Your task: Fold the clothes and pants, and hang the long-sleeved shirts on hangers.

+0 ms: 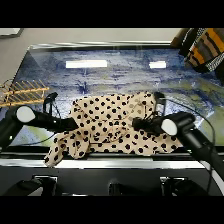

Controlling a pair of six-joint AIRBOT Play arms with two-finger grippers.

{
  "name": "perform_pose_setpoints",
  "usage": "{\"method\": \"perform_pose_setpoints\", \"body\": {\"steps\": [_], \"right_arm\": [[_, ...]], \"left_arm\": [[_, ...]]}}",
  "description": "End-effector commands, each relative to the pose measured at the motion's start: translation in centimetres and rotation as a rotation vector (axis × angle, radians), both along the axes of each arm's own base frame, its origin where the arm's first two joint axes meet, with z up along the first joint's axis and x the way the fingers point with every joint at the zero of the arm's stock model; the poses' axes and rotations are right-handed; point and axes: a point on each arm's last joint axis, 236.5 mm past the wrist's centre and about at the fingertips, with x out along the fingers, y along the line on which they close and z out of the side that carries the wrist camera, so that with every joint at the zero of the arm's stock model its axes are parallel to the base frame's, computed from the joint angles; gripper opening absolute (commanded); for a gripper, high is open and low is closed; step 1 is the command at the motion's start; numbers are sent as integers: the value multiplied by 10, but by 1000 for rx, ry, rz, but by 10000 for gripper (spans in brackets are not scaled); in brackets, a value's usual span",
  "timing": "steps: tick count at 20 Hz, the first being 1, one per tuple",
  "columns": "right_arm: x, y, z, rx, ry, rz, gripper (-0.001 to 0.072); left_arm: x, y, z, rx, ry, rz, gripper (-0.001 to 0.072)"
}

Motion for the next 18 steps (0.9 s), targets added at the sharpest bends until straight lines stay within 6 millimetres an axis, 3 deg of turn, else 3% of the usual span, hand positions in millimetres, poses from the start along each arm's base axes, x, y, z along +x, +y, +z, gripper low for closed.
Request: {"method": "perform_pose_setpoints", "body": {"steps": [1,4,8,14,17,18], "right_arm": [[-16,19,-40,-133,69,210,501],[-8,37,-69,-128,88,195,501],[13,60,-72,-35,30,139,489],[20,61,-96,-48,51,102,470],[23,52,-106,-95,55,93,47],[18,45,-104,-116,78,65,21]], "left_arm": [[-13,-10,3,46,-103,-88,546],[-23,-19,-4,136,-125,-152,545],[-36,-32,-8,197,-138,-192,546],[-43,-47,-20,222,-136,-257,546],[-45,-57,-29,230,-134,-291,545],[-46,-62,-34,234,-137,-318,545]]}}
